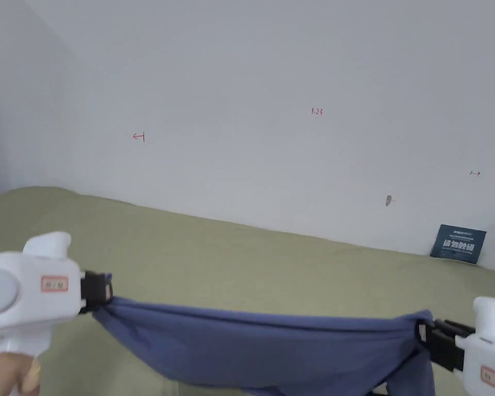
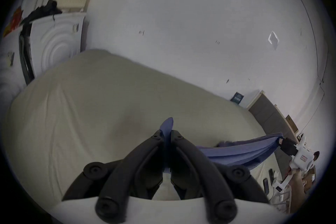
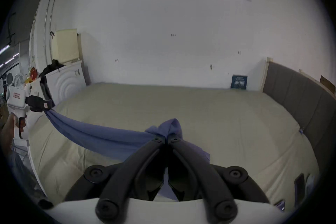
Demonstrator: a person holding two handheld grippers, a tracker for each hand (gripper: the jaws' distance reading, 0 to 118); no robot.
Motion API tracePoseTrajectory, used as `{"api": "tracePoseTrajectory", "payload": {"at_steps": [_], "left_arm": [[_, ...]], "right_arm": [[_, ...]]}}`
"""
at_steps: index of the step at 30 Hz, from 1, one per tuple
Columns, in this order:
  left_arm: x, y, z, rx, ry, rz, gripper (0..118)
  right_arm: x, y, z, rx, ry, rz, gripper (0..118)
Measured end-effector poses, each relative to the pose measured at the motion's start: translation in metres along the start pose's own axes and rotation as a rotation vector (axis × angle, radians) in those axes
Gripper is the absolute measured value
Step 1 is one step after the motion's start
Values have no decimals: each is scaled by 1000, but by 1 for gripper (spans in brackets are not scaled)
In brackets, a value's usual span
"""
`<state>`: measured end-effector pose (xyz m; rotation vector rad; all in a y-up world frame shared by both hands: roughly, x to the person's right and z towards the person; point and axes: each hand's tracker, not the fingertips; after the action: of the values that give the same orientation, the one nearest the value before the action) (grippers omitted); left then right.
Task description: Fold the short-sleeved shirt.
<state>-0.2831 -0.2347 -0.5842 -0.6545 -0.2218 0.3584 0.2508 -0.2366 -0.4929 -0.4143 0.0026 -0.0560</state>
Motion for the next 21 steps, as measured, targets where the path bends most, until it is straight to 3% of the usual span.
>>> {"api": "tracePoseTrajectory", "payload": {"at_steps": [6, 12, 21], "left_arm": [[-22, -87, 24, -92, 55, 12, 7], [-44, -159, 36, -219, 100, 60, 7], [-55, -201, 44, -284, 156, 100, 7]], "right_arm": [[-3, -79, 43, -106, 26, -52, 2], [2, -161, 69, -251, 14, -167, 2], [1, -195, 74, -316, -12, -222, 4]]}}
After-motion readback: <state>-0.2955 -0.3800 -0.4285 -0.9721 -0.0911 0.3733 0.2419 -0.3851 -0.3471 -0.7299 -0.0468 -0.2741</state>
